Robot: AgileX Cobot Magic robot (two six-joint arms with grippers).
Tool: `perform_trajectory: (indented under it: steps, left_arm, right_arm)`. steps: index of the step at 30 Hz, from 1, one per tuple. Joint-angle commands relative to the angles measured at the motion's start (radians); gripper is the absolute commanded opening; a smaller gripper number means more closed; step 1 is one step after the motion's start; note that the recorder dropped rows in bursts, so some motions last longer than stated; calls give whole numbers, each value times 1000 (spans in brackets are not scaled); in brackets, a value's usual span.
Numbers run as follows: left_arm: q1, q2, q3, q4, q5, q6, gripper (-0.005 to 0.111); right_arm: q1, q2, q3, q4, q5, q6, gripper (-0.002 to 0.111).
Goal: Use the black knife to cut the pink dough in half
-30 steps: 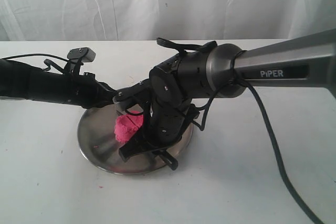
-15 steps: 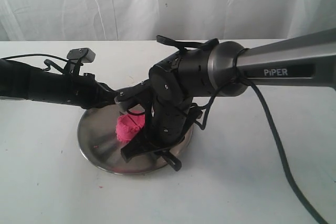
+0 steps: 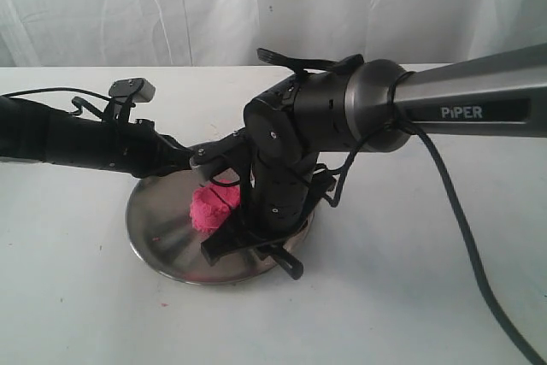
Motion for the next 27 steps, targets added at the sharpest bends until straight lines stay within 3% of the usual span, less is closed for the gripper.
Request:
perform_trajectory:
  steps: [1, 27]
  left_arm:
    - [-2, -8, 1, -4, 13, -12, 0]
    - [-2, -8, 5, -4, 29, -16, 0]
  right_arm:
    - [-2, -10, 4, -10, 34, 6, 0]
    - [0, 34, 5, 27, -50, 6, 0]
